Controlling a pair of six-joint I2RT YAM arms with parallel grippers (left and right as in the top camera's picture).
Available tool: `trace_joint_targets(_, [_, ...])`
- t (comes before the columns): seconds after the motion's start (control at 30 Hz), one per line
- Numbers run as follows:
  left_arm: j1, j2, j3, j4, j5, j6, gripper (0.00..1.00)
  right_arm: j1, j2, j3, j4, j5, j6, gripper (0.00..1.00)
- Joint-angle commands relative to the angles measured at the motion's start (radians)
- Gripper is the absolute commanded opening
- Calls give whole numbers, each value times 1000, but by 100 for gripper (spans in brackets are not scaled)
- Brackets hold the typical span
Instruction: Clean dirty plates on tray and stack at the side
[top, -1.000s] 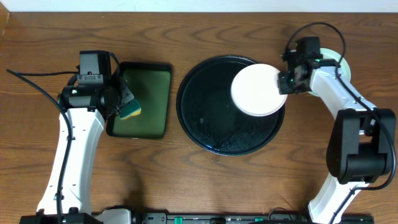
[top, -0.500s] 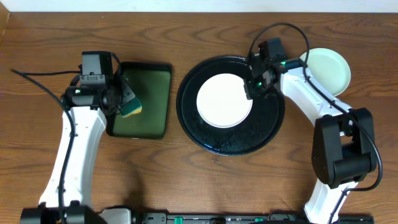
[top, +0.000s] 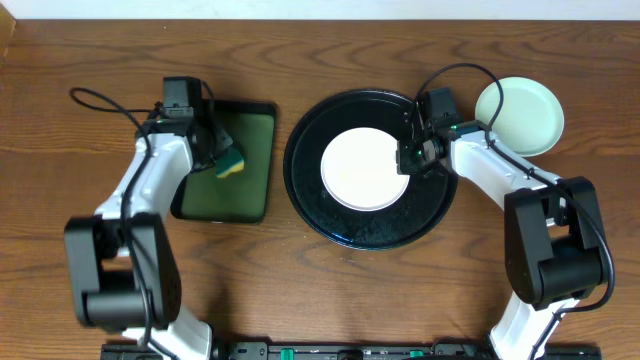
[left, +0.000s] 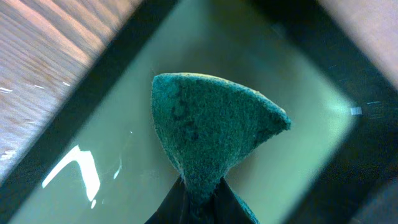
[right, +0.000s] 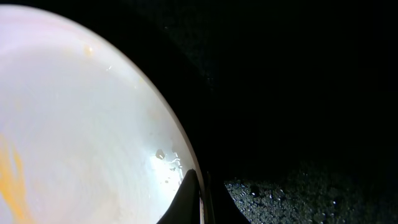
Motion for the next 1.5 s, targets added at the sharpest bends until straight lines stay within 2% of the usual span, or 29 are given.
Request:
trace_joint_targets(0.0, [2,63,-8,2,24,-9,8,5,37,-51,7,35,82,1])
trace_joint_targets(0.07, [2,92,-8,2,24,-9,9,6,37,-51,9,35,81,1])
trace_joint_targets(0.13, [2,122,-8,2,24,-9,17,8,37,-51,9,35,81,1])
trace_joint_targets(0.3, [2,149,-7,1,25,11,17,13,37,-51,9,28,81,1])
trace_joint_targets(0.43, [2,90,3,-11,24,60,8,20,37,-51,9,28,81,1])
trace_joint_targets(0.73, [-7,-103,4,-28,24,63,8,21,37,-51,21,28,81,1])
trace_joint_targets(0.93, [-29,-61,-2,-37,20,63,8,22,37,-51,31,23,81,1])
trace_joint_targets(1.23, [-32,86,-5,-37,-74,63,8,43,37,-51,27,20,81,1])
trace_joint_targets(1.47, [-32,61,-2,-64,-68,63,7,67,37,-51,27,20,81,1])
